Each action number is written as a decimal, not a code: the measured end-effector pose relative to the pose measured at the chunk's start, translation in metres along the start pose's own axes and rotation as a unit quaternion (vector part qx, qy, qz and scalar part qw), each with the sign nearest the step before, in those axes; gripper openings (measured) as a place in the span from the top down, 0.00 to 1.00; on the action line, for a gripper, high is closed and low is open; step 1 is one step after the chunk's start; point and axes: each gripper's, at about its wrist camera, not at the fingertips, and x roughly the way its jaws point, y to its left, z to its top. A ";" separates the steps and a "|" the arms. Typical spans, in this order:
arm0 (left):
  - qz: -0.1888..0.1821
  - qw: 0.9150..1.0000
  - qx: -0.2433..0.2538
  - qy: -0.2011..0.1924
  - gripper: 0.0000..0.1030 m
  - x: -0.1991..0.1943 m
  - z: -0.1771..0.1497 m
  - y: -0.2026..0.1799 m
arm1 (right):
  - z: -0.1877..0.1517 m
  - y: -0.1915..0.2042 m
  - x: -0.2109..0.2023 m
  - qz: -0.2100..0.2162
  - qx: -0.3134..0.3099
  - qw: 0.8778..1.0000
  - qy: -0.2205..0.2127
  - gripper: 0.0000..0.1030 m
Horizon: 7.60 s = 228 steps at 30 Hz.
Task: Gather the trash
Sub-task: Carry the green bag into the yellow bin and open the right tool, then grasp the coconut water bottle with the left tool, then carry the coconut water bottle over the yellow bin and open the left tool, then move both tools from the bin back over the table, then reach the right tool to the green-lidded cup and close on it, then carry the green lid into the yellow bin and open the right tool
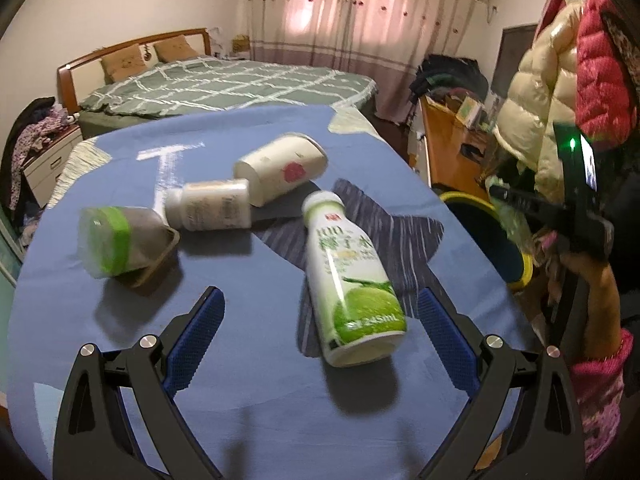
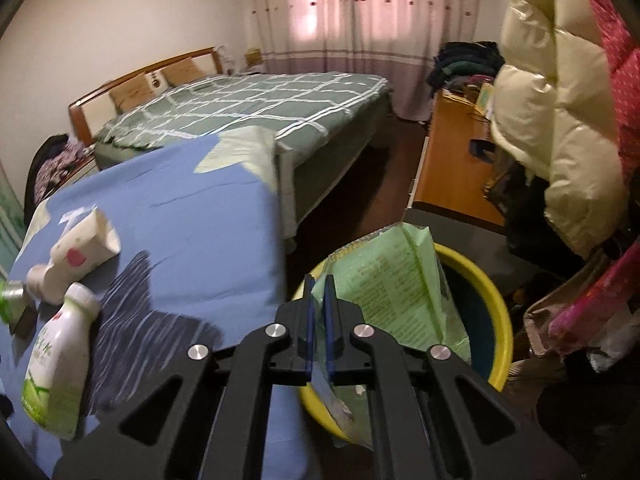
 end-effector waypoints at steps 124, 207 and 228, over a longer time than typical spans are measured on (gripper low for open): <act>-0.026 0.995 0.071 -0.064 0.08 0.026 0.099 -0.109 | -0.067 -0.084 -0.052 -0.014 0.115 0.992 -0.044 0.53; 0.230 0.938 -0.180 -0.185 0.06 -0.172 -0.007 0.196 | -0.070 0.393 -0.044 0.228 -0.314 0.920 -0.055 0.31; 0.225 0.941 -0.181 -0.176 0.06 -0.164 -0.008 0.197 | -0.034 0.333 -0.039 0.282 -0.223 0.933 -0.009 0.44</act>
